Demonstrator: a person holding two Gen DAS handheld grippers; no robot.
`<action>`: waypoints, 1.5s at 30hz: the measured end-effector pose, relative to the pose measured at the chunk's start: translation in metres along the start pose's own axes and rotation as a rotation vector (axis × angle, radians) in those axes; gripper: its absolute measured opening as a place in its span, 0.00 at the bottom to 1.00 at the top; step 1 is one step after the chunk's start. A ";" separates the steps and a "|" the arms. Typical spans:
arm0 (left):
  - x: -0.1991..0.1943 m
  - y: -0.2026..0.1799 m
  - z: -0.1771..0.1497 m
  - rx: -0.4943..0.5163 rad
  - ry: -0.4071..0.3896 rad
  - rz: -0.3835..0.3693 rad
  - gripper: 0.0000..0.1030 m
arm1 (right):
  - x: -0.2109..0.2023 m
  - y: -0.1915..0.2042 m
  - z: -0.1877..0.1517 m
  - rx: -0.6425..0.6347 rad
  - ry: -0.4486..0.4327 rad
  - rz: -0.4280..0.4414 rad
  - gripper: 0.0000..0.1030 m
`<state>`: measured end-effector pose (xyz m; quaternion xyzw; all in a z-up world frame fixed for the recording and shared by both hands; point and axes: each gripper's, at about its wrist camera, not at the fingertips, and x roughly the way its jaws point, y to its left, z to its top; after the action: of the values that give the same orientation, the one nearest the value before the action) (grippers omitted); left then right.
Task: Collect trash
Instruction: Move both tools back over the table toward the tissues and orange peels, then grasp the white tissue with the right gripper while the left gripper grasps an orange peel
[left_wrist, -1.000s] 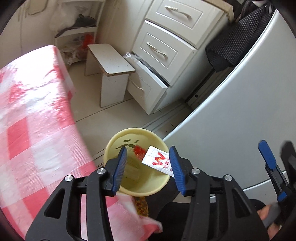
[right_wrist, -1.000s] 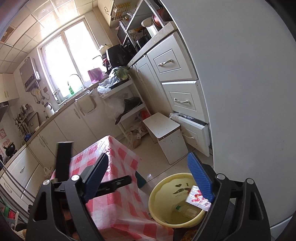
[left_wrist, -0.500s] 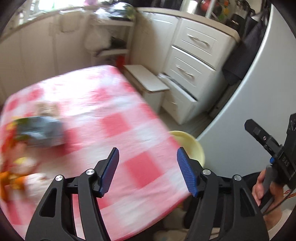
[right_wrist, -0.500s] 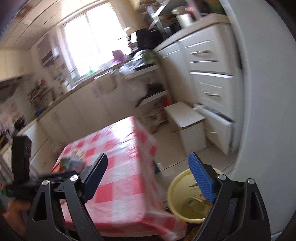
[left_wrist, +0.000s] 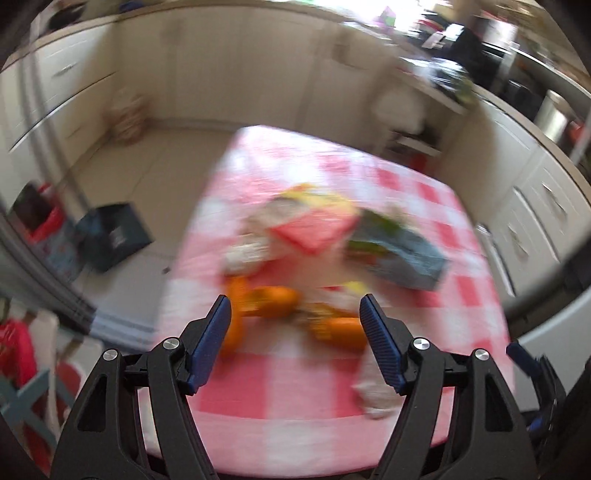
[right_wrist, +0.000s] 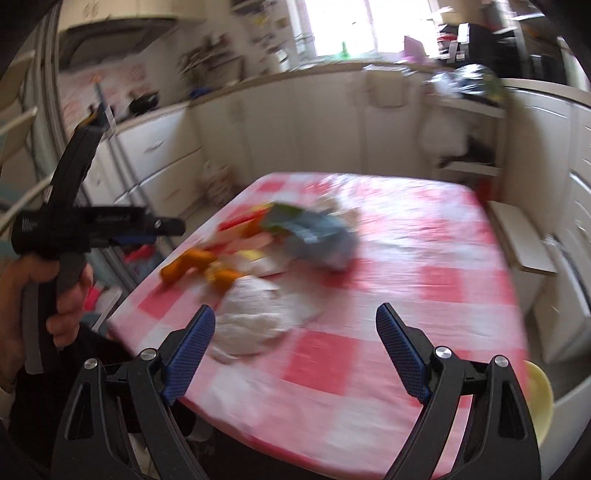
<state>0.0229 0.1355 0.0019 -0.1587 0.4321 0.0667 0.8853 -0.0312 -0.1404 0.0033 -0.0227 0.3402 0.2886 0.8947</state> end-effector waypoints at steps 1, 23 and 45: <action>0.003 0.005 -0.004 -0.016 0.008 0.014 0.67 | 0.009 0.007 0.001 -0.012 0.018 0.012 0.83; 0.064 -0.007 -0.022 0.220 0.168 0.174 0.17 | 0.067 0.006 -0.006 0.035 0.180 0.053 0.16; -0.009 -0.085 -0.065 0.288 -0.031 -0.183 0.16 | -0.002 -0.045 -0.017 0.136 0.049 -0.017 0.16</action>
<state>-0.0096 0.0337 -0.0100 -0.0677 0.4072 -0.0746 0.9077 -0.0187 -0.1824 -0.0156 0.0283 0.3807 0.2567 0.8879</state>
